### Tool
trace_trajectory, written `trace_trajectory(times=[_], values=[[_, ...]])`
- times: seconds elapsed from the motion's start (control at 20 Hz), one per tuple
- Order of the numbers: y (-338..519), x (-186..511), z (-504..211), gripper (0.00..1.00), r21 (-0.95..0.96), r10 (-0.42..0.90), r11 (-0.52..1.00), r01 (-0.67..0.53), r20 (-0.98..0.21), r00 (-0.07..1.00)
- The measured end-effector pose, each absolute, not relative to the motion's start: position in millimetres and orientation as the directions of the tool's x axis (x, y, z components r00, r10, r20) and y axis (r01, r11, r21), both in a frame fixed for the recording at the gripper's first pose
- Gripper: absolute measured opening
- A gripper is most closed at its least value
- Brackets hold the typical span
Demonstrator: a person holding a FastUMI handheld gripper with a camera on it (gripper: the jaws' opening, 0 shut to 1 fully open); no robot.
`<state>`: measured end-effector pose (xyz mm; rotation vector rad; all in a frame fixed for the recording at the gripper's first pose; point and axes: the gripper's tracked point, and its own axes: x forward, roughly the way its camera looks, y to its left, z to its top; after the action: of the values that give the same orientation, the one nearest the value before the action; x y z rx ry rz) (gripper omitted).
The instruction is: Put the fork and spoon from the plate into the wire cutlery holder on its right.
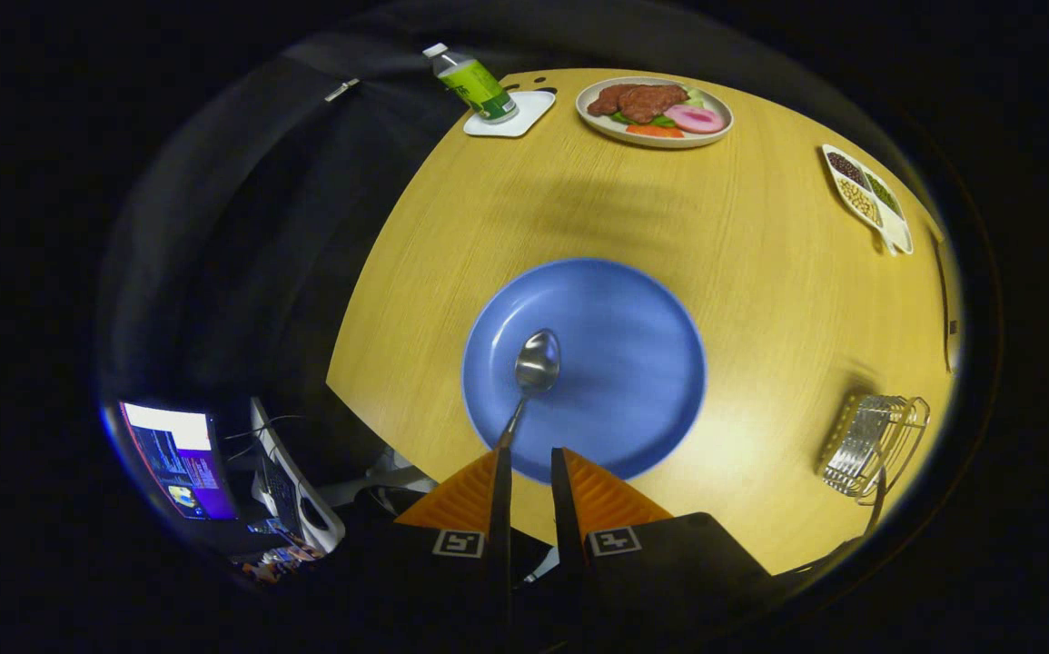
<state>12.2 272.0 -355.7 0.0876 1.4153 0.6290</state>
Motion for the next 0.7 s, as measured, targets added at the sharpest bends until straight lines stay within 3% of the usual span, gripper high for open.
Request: trace_trajectory(times=[0.25, 0.7], values=[[292.1, 12.1, -398.3, 0.27, 0.406, 0.425, 0.866, -0.291, -0.905, 0.002], [314.5, 16.6, -435.2, 0.27, 0.32, 0.332, 0.905, -0.281, -0.943, -0.007]])
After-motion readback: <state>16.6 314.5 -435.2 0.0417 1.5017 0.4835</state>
